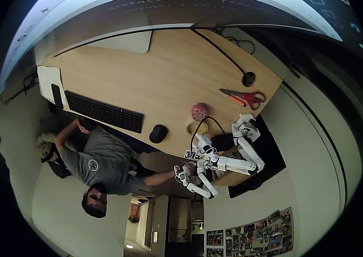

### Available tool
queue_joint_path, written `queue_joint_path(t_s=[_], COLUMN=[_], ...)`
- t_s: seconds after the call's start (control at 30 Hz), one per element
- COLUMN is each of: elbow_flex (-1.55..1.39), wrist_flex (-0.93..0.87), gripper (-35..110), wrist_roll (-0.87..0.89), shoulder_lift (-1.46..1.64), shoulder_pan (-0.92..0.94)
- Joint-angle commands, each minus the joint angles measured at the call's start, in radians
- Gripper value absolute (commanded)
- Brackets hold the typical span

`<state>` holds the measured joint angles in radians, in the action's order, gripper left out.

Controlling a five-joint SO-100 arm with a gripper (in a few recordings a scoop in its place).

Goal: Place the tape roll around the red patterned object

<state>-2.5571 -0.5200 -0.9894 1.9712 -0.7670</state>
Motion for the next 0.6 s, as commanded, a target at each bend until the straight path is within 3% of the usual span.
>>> queue_joint_path(t_s=[0.0,0.27,0.47,0.57], elbow_flex=[0.003,-0.005,0.005,-0.005], wrist_flex=[0.026,0.166,0.179,0.172], gripper=[26,23,0,0], wrist_roll=[-0.021,-0.025,-0.028,-0.035], shoulder_lift=[-0.008,-0.138,-0.129,-0.107], shoulder_pan=[0.003,0.009,0.032,0.046])
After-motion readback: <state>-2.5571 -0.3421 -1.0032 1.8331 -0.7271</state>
